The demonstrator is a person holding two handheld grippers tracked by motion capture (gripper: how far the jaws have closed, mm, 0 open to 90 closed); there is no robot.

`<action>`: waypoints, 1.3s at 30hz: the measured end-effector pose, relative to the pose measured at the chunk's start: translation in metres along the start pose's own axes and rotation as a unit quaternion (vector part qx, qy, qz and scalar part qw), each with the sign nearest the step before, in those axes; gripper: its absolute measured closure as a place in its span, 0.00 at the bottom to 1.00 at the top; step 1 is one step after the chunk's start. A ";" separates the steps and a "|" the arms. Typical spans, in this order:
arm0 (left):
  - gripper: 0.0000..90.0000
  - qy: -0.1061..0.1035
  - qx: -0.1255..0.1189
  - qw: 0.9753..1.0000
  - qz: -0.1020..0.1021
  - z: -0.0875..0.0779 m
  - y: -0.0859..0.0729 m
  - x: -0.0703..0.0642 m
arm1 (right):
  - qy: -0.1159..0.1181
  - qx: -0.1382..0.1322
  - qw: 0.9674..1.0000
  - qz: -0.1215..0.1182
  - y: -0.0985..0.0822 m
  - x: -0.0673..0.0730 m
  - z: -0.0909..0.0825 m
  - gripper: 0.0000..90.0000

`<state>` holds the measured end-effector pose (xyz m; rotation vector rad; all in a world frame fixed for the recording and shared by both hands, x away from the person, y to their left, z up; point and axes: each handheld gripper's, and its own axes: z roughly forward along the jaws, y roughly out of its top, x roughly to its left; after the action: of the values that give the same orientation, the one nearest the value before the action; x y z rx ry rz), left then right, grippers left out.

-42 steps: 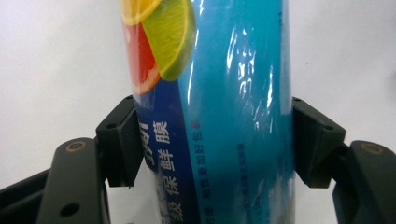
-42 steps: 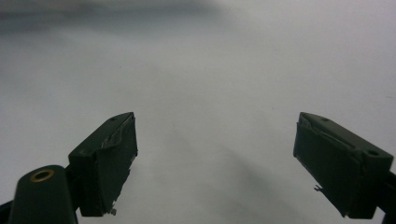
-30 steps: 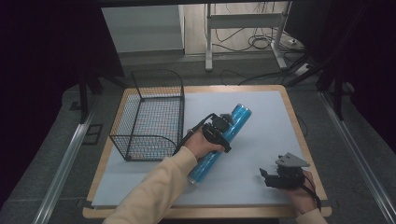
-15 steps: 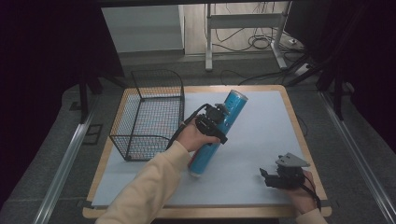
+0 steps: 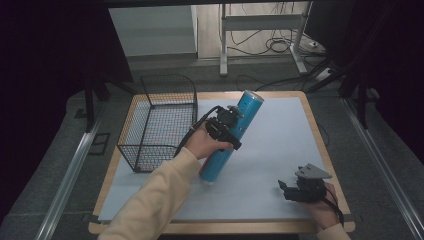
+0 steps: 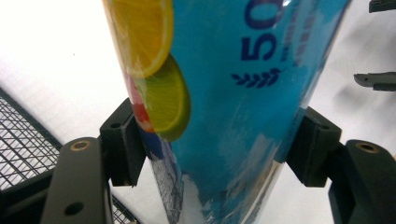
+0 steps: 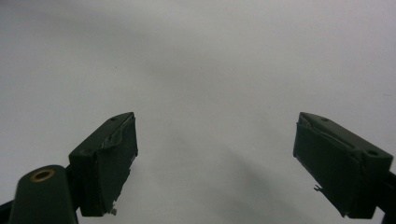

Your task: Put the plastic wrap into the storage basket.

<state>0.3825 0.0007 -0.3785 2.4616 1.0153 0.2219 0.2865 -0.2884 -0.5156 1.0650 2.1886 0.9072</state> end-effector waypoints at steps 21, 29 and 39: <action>0.35 0.022 -0.007 0.999 0.025 -0.028 0.029 0.013 | 0.002 -0.004 1.000 0.001 0.000 -0.001 -0.002 0.16; 0.35 0.035 -0.012 0.999 0.026 -0.042 0.042 0.023 | 0.002 -0.003 1.000 0.002 0.000 -0.002 -0.003 0.16; 0.35 0.046 -0.020 0.998 0.029 -0.063 0.054 0.033 | 0.001 -0.004 1.000 0.003 0.000 -0.002 -0.003 0.16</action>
<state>0.4197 0.0123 -0.2987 2.4664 0.9673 0.3749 0.2859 -0.2912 -0.5135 1.0692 2.1827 0.9182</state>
